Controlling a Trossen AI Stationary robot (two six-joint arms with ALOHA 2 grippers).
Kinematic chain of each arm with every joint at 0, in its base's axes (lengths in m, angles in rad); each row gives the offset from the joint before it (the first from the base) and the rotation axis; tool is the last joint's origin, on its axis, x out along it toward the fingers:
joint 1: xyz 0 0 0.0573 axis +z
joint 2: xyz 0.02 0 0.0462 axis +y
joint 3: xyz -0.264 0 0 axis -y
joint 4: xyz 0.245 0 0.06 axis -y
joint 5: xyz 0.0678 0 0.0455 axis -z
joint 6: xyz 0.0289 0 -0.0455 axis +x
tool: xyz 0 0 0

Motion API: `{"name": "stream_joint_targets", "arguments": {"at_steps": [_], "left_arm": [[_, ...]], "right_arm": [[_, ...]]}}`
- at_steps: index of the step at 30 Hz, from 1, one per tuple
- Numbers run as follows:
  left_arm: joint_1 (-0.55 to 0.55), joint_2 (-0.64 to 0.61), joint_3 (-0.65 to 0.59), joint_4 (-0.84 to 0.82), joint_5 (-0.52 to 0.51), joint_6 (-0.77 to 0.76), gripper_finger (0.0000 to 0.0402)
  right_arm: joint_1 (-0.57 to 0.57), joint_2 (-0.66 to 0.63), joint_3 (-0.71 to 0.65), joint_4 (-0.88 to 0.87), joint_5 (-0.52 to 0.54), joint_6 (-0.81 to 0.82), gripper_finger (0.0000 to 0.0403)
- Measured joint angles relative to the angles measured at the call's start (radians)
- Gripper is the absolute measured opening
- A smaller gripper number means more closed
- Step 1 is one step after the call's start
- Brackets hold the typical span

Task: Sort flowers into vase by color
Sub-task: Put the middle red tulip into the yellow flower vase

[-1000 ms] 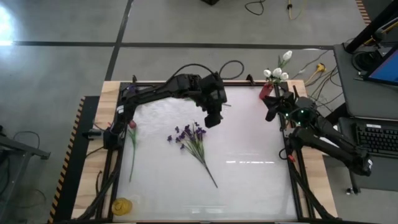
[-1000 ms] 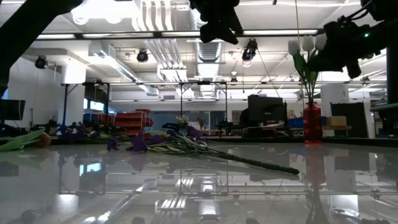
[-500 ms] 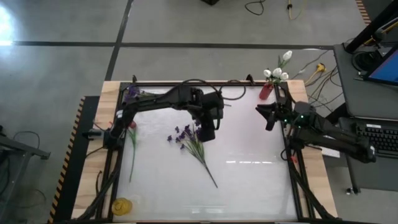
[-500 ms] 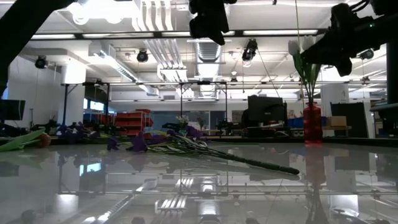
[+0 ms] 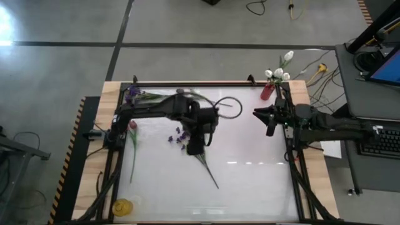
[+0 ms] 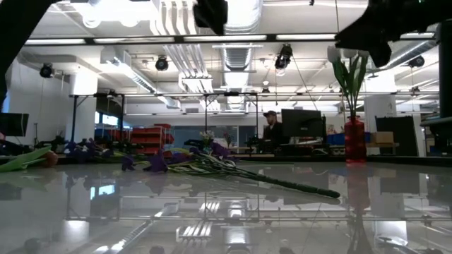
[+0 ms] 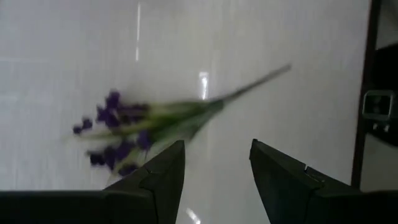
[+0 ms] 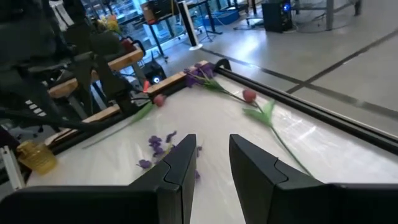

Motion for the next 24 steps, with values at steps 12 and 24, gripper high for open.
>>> {"name": "stream_joint_targets", "arguments": {"at_steps": [12,24], "left_arm": [[-0.252,-0.258,-0.355,0.057,-0.128,-0.187,0.0169],[-0.34,-0.701,-1.059,0.297,-0.186,-0.775,0.0169]], "right_arm": [[0.266,0.179,0.153,0.0,0.161,0.097,0.0089],[0.44,0.394,0.211,0.0,0.273,0.261,0.0089]]}}
